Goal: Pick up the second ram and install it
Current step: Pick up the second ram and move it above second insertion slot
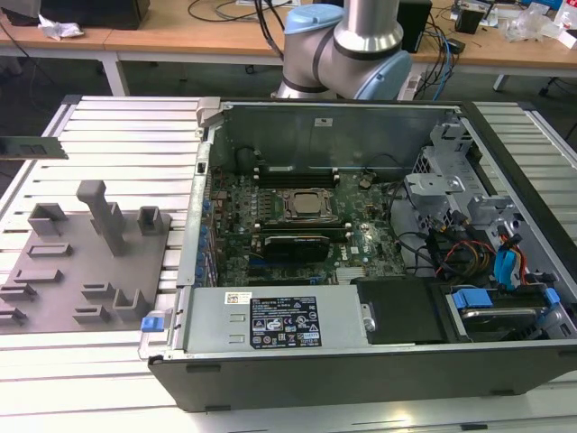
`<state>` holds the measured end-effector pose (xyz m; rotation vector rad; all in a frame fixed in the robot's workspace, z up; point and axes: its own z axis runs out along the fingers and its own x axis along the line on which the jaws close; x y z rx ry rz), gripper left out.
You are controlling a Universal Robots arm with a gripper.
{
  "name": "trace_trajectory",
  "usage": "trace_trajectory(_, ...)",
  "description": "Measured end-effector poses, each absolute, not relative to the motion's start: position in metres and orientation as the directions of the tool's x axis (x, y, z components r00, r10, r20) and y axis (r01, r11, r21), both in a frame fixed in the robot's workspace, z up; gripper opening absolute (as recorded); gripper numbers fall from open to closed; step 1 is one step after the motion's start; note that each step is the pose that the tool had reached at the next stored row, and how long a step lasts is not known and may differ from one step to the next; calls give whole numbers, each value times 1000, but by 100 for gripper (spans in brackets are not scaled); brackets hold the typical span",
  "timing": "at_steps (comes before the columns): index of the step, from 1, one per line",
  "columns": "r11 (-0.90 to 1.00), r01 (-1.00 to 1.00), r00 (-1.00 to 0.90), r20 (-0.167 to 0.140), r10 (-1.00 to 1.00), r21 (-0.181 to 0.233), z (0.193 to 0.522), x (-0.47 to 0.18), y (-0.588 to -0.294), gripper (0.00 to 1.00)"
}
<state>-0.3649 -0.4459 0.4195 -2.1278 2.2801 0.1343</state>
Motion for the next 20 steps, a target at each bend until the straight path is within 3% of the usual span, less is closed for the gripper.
trace_trajectory(20,67,-997,-71,-73,-995,50,419,-279,-446,14)
